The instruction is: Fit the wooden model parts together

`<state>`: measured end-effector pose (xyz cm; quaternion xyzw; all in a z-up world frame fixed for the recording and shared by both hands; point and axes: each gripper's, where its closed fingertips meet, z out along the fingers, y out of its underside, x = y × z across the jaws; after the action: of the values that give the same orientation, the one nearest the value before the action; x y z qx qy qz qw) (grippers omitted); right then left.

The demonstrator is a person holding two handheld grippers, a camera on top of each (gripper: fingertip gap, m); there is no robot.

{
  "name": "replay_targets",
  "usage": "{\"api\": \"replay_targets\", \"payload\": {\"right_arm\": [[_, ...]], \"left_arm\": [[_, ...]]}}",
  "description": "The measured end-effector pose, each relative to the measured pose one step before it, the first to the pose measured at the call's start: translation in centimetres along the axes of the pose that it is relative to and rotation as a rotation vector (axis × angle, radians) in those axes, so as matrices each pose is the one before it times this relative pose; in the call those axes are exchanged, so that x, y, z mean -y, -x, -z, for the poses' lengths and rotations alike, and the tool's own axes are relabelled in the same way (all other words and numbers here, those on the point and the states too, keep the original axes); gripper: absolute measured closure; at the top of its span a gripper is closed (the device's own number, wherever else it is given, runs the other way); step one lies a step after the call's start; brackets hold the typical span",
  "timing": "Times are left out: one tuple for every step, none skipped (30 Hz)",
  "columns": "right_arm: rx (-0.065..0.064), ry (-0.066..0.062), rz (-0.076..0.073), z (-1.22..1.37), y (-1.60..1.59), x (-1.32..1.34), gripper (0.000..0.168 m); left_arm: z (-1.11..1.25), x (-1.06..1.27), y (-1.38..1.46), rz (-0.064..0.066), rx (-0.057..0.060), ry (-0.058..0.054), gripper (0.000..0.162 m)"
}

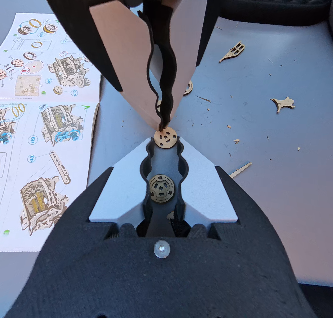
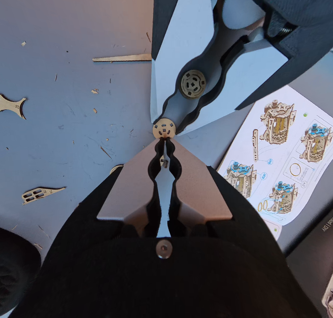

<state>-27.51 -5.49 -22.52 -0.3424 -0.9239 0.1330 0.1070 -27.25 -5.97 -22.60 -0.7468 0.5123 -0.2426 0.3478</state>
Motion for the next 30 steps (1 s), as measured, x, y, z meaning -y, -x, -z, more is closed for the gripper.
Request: {"api": "replay_targets", "payload": {"right_arm": [[0.0012,-0.0123,-0.0035,0.004,0.008,-0.008,0.167],[0.0001,-0.0063,-0.0048,-0.007,0.004,0.003,0.167],[-0.0009,-0.0023,0.0001,0.003,0.011,-0.013,0.167],[0.0010,-0.0011,-0.0002,0.002,0.016,-0.010,0.167],[0.0021,-0.0025,0.0015,0.003,-0.001,0.003,0.167],[0.0026,-0.0058,0.0032,-0.002,0.003,0.004,0.167],[0.0054,-0.0052,-0.0071,0.001,0.008,-0.003,0.167],[0.0033,-0.0048,-0.0028,0.000,0.006,-0.007,0.167],[0.0009,-0.0073,0.0039,-0.002,-0.003,0.007,0.167],[0.0018,-0.0081,-0.0004,0.004,-0.002,0.006,0.167],[0.0017,-0.0082,-0.0036,-0.005,0.006,0.003,0.167],[0.0002,-0.0095,-0.0020,0.005,-0.006,0.008,0.167],[-0.0008,-0.0089,-0.0005,0.003,-0.001,-0.001,0.167],[-0.0009,-0.0079,-0.0020,-0.007,0.001,0.000,0.167],[-0.0014,-0.0070,0.0002,0.007,-0.002,0.001,0.167],[-0.0012,-0.0050,0.0023,-0.001,0.006,0.002,0.167],[-0.0011,-0.0045,0.0015,0.003,-0.001,-0.006,0.167],[-0.0002,-0.0046,-0.0009,0.000,0.000,-0.006,0.167],[0.0013,-0.0052,-0.0009,0.002,0.007,-0.011,0.167],[0.0021,-0.0055,-0.0013,-0.001,-0.001,0.014,0.167],[0.0009,-0.0036,0.0019,0.000,0.003,-0.001,0.167],[0.0002,-0.0014,-0.0039,-0.007,-0.020,0.026,0.167],[-0.0007,-0.0015,-0.0106,0.007,-0.059,0.032,0.166],[0.0030,0.0012,-0.0010,0.001,-0.023,0.008,0.166],[0.0010,0.0115,0.0177,0.011,0.014,-0.063,0.166],[0.0012,0.0211,0.0370,-0.008,0.117,-0.140,0.163],[-0.0102,0.0245,0.0321,-0.017,-0.048,-0.166,0.159],[-0.0020,0.0251,0.0196,-0.027,-0.048,-0.203,0.159],[0.0071,0.0149,0.0005,-0.059,-0.010,-0.066,0.159],[0.0102,0.0024,-0.0143,-0.074,-0.045,0.090,0.158]], "left_arm": [[-0.001,0.001,0.000,0.0005,0.0003,-0.0001,0.139],[-0.007,-0.007,0.003,0.0003,0.0003,0.0000,0.139],[-0.007,0.006,-0.004,0.0003,0.0001,0.0000,0.139],[-0.001,0.001,0.002,0.0003,0.0003,-0.0001,0.139],[0.006,-0.004,-0.001,0.0006,0.0000,-0.0001,0.139],[-0.001,0.001,-0.005,0.0007,0.0000,-0.0001,0.139],[0.000,0.000,0.003,0.0003,0.0004,0.0000,0.139],[0.000,0.001,-0.002,0.0003,0.0000,-0.0001,0.139],[-0.003,0.004,0.002,0.0006,-0.0002,-0.0001,0.139],[0.000,0.000,-0.003,0.0002,-0.0001,0.0000,0.139],[0.004,-0.003,0.006,0.0005,-0.0002,-0.0001,0.139],[0.000,-0.001,0.000,0.0000,0.0000,0.0000,0.139],[0.000,0.000,0.000,0.0000,0.0000,0.0000,0.139],[0.000,0.000,-0.003,0.0002,-0.0001,0.0000,0.139],[-0.003,0.002,0.007,0.0002,-0.0001,0.0000,0.139],[0.007,-0.005,-0.003,0.0004,-0.0002,-0.0001,0.139],[-0.003,0.003,0.008,0.0001,0.0000,0.0000,0.139],[-0.007,0.006,-0.006,0.0002,-0.0001,0.0000,0.139],[0.000,-0.013,0.000,0.0003,-0.0001,-0.0001,0.139],[-0.001,0.001,-0.005,0.0003,-0.0002,-0.0001,0.139],[-0.003,0.003,0.007,0.0002,-0.0001,-0.0001,0.139],[0.000,0.001,-0.004,0.0003,-0.0001,-0.0001,0.139],[0.013,0.003,0.001,0.0001,-0.0002,-0.0001,0.139],[-0.004,0.005,-0.001,0.0005,-0.0005,-0.0002,0.139],[-0.009,-0.005,-0.001,0.0002,-0.0006,0.0000,0.139],[0.006,0.008,0.002,-0.0004,0.0000,-0.0001,0.139],[0.003,-0.003,-0.008,-0.0002,0.0000,0.0000,0.139],[0.000,0.000,-0.002,0.0001,-0.0001,0.0000,0.139],[-0.003,0.003,0.007,0.0001,-0.0001,-0.0001,0.139],[0.000,0.001,-0.002,0.0002,-0.0001,0.0000,0.139]]}}
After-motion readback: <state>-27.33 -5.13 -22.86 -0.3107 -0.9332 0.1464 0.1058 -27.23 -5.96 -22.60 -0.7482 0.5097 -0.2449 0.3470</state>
